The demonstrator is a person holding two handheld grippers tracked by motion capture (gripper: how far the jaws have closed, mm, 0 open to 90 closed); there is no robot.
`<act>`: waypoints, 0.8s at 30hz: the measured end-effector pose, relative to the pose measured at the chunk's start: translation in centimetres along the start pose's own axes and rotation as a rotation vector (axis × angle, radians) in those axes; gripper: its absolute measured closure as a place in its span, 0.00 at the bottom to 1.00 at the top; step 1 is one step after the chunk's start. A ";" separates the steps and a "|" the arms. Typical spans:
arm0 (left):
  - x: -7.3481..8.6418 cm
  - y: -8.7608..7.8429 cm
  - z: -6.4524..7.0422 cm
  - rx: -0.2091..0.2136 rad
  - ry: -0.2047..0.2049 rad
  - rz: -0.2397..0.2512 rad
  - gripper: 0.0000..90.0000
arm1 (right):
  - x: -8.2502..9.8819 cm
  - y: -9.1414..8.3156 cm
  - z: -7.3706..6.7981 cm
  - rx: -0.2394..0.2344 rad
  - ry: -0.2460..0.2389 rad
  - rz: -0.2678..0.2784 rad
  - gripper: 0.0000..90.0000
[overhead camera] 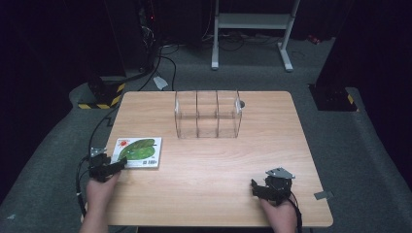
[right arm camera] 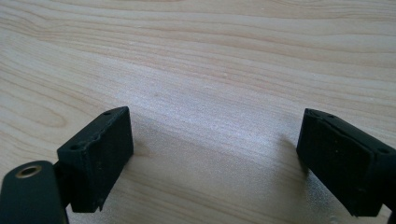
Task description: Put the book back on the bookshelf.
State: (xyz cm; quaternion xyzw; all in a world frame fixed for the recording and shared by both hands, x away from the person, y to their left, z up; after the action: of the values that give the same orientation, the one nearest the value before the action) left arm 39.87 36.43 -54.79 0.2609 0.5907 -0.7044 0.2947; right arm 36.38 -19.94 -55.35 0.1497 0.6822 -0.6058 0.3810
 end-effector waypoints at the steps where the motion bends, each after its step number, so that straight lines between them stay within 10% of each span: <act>1: 0.0 0.0 0.0 0.000 0.000 0.000 0.30 | 0.0 0.0 0.0 0.000 0.000 0.000 0.12; 24: 0.6 0.0 2.8 0.082 0.095 0.004 0.36 | 0.0 0.0 0.0 -0.001 0.000 -0.001 0.12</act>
State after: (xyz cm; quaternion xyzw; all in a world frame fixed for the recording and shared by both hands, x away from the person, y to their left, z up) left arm 39.43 33.60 -54.79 0.3071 0.5742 -0.7141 0.2569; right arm 36.37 -19.95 -55.35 0.1491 0.6827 -0.6055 0.3808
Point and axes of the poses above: each handheld gripper's, and its own axes: y roughly forward along the jaws, x roughly out of its underside, z roughly to its right, the point moved 4 cm from there along y, roughly forward along the jaws, and after that the axes turned 1 degree about -y, right-handed, at the moved point
